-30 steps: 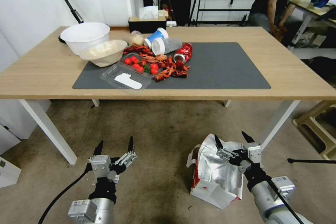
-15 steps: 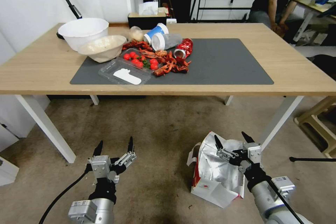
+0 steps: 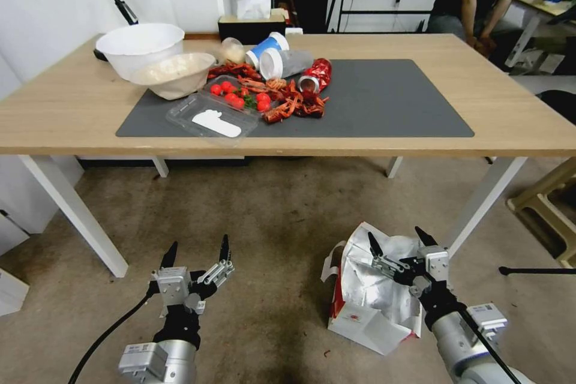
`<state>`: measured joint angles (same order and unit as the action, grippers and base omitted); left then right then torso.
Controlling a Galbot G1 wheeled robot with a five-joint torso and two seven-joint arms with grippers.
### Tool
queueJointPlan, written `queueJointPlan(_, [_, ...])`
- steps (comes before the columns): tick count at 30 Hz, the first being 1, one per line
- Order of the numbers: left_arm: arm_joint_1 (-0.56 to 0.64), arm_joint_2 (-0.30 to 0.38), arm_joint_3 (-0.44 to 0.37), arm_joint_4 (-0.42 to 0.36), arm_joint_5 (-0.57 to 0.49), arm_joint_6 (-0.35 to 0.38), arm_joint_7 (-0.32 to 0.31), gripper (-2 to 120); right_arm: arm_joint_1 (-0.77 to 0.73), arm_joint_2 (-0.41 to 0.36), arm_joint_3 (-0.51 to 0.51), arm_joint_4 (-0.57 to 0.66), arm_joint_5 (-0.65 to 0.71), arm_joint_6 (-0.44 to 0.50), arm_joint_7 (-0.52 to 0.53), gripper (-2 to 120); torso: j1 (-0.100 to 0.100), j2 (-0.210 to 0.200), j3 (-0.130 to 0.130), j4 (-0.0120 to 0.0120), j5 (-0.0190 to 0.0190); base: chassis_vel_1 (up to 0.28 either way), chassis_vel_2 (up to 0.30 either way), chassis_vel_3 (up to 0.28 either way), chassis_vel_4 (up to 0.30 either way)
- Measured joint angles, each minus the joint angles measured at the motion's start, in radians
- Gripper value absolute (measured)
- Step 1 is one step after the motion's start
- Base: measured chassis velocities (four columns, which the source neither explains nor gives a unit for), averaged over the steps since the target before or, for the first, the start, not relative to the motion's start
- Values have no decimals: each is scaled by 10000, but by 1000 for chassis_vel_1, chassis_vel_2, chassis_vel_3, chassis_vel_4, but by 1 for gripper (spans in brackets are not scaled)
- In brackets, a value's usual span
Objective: Pick up the food delivery bag from the floor and place it on the table.
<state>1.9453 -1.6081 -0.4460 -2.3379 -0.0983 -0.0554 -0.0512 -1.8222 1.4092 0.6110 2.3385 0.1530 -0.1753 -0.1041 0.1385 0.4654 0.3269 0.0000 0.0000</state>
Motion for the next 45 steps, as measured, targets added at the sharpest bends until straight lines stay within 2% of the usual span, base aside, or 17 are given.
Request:
queueJointPlan(17, [-5,0,-100,78,-63,-4,149,100,-36,38,75,-32,80,93,-2,100,-237,-691,-453,0,0,0,0,0,0])
queueJointPlan(32, [-14,0,-158,132,-115,0,185,100,-46,32,90,-82,82,107,0,100,-336,-993,-656,0,0,0,0,0,0])
queueJointPlan(45, [-76,0,-246,203,-165,14,172,100,-11,40,61,-125,82,105,0,100,-468,-1410,-944,0,0,0,0,0,0])
